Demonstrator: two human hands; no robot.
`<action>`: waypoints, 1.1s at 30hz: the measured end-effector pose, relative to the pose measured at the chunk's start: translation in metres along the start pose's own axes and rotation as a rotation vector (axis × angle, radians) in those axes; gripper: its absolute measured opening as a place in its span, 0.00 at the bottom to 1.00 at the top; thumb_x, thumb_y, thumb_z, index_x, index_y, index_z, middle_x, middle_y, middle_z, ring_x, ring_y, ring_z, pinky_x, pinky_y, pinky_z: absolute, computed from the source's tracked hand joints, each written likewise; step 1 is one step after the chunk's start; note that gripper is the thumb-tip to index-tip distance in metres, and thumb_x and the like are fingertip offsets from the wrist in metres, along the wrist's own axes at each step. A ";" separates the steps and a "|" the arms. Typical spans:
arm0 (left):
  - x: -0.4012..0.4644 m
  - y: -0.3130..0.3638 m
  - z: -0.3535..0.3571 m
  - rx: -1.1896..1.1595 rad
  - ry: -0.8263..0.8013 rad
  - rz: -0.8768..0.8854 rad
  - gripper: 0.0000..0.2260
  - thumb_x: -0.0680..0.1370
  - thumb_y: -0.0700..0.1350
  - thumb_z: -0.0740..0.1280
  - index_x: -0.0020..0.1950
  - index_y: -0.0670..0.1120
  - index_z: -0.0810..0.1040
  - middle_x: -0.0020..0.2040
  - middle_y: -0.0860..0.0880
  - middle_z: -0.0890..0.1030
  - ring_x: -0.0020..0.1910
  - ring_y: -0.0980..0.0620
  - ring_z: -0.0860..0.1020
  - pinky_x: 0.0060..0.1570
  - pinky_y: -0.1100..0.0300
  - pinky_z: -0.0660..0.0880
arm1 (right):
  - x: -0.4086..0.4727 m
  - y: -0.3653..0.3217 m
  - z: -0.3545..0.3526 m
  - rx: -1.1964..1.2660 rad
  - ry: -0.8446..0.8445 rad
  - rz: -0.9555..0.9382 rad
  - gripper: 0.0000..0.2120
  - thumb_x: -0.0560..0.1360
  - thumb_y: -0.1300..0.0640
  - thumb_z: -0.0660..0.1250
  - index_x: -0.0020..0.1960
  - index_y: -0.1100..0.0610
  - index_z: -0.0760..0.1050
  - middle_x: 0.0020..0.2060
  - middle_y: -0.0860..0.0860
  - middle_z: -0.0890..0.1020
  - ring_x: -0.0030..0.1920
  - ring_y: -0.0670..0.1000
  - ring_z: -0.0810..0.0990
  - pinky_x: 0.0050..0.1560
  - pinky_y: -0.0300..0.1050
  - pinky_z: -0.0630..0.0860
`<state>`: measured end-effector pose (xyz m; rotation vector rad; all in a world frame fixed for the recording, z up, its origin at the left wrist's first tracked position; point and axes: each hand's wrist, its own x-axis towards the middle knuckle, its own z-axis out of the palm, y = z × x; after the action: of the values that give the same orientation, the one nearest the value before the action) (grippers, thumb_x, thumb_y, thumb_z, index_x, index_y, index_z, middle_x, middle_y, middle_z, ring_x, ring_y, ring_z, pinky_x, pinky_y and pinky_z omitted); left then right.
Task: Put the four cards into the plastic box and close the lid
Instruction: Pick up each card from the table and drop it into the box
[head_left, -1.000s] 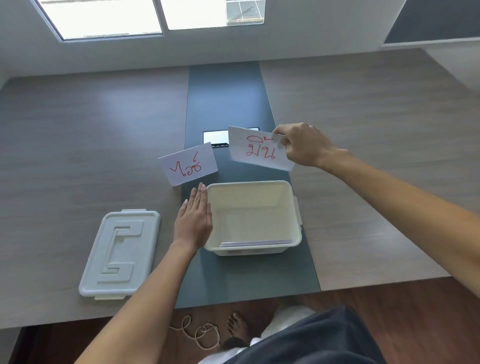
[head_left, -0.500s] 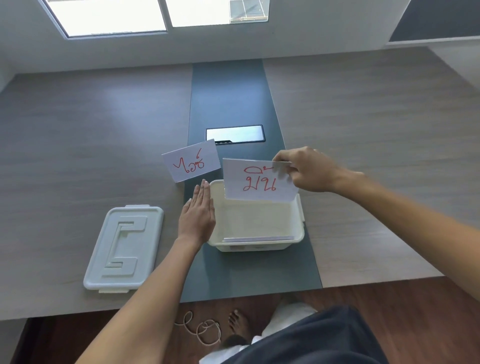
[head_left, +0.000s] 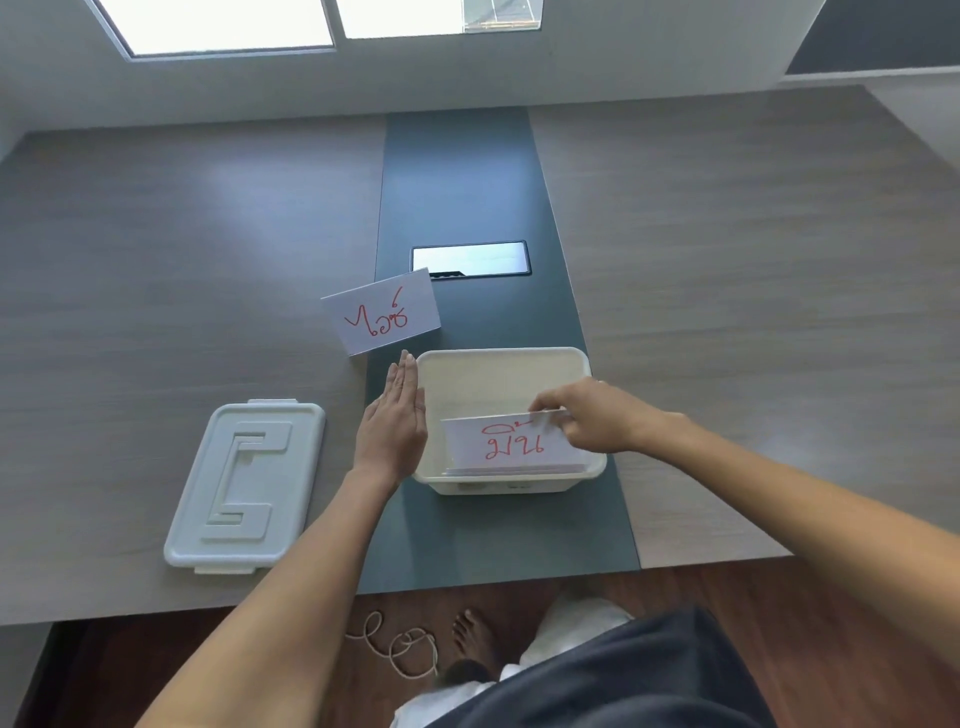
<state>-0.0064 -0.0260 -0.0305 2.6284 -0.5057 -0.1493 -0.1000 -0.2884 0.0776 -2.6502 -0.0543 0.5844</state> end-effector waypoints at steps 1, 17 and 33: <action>0.000 0.000 0.000 0.003 0.003 -0.002 0.25 0.84 0.50 0.42 0.82 0.48 0.47 0.82 0.53 0.48 0.80 0.57 0.48 0.78 0.58 0.51 | 0.001 0.001 0.005 0.009 -0.017 0.001 0.23 0.74 0.66 0.59 0.64 0.48 0.79 0.58 0.49 0.83 0.57 0.52 0.80 0.57 0.49 0.78; -0.004 0.006 -0.004 -0.023 0.026 -0.036 0.24 0.85 0.51 0.43 0.82 0.49 0.48 0.81 0.55 0.49 0.80 0.58 0.48 0.77 0.57 0.54 | 0.021 0.000 0.005 0.118 -0.177 -0.048 0.14 0.80 0.57 0.60 0.61 0.53 0.81 0.56 0.48 0.84 0.53 0.48 0.80 0.55 0.39 0.74; -0.013 0.007 0.001 -0.043 0.061 -0.087 0.24 0.85 0.52 0.43 0.82 0.50 0.47 0.81 0.56 0.47 0.80 0.58 0.48 0.77 0.58 0.54 | 0.163 0.019 -0.025 -0.252 0.224 -0.007 0.29 0.83 0.43 0.51 0.81 0.50 0.49 0.81 0.53 0.48 0.81 0.56 0.45 0.79 0.54 0.45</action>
<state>-0.0209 -0.0267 -0.0277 2.6048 -0.3637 -0.1066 0.0576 -0.2948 0.0259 -2.9412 -0.0754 0.2911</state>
